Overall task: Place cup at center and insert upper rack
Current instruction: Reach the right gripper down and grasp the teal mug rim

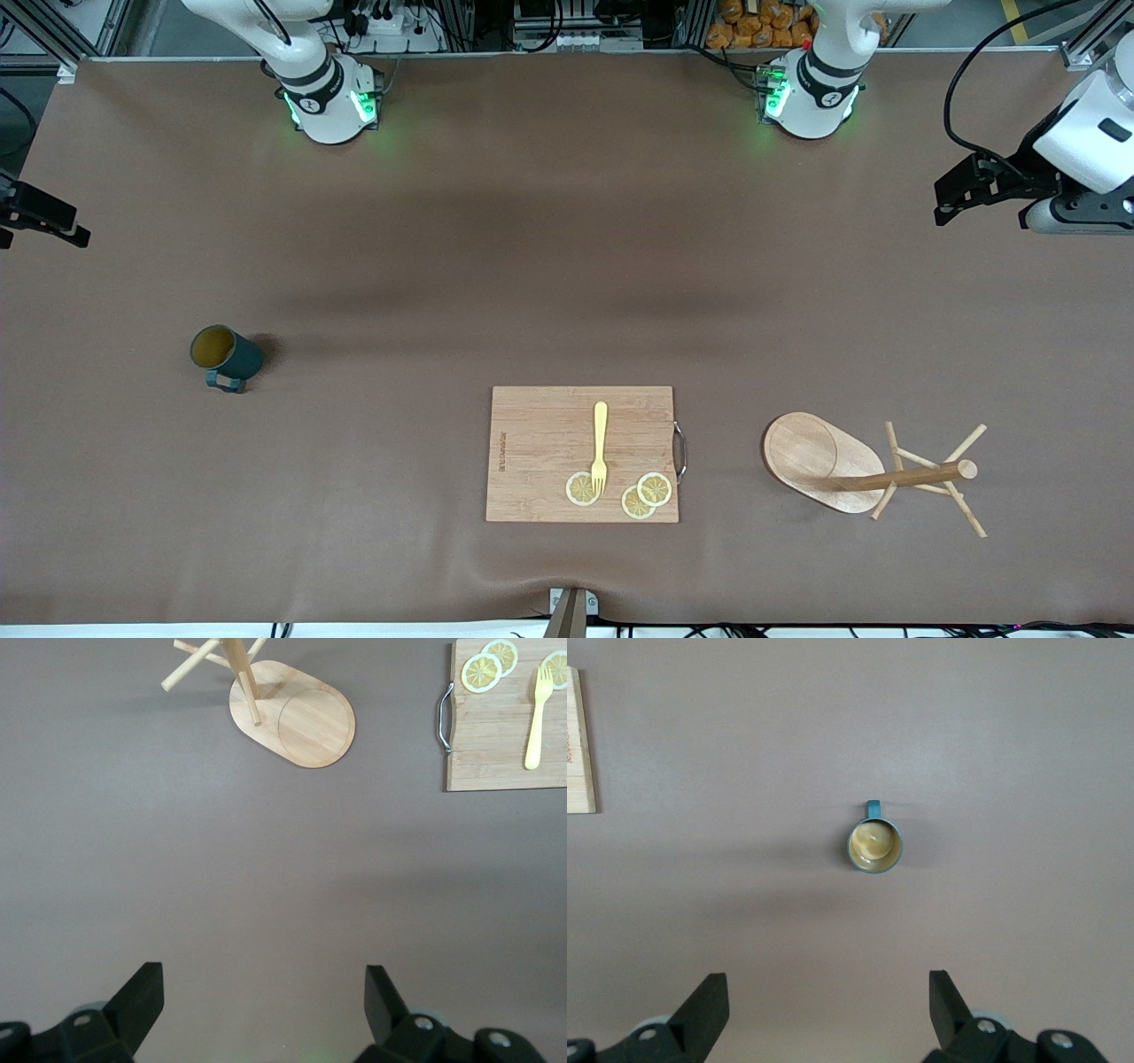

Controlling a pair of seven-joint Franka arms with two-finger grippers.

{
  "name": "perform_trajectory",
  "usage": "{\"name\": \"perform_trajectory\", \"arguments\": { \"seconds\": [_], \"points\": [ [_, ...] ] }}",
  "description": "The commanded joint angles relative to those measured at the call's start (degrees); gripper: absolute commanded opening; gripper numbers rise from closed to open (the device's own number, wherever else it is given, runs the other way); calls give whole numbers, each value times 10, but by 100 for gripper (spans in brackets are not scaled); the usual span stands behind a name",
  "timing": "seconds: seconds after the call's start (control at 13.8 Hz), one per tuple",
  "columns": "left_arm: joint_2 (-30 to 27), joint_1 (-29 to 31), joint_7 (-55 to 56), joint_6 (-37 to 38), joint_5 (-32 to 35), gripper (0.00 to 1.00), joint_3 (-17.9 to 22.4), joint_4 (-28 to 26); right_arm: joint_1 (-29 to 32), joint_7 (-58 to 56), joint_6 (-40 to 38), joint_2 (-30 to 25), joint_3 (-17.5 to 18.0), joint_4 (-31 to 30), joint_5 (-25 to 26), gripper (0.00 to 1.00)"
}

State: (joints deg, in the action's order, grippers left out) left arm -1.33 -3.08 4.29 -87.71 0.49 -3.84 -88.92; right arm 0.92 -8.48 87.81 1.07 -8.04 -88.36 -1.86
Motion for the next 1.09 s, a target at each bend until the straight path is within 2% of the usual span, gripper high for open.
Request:
{"name": "perform_trajectory", "arguments": {
  "seconds": [0.0,0.36,0.58,0.8,1.01],
  "points": [
    [-5,1,4,10,-10,100,-4,5,0,-1,-2,-1,-1,-3,-2,100],
    [16,0,3,10,-10,100,-2,36,0,-2,9,-2,-1,-29,-2,100],
    [27,-6,2,10,-12,100,-8,32,1,-1,53,-4,-1,-80,-2,100],
    [27,-7,10,29,-57,100,-14,3,3,-5,112,-2,-2,-139,-2,100],
    [58,-25,9,27,-62,100,-34,0,4,-5,193,2,-2,-216,-2,100]
  ]
}}
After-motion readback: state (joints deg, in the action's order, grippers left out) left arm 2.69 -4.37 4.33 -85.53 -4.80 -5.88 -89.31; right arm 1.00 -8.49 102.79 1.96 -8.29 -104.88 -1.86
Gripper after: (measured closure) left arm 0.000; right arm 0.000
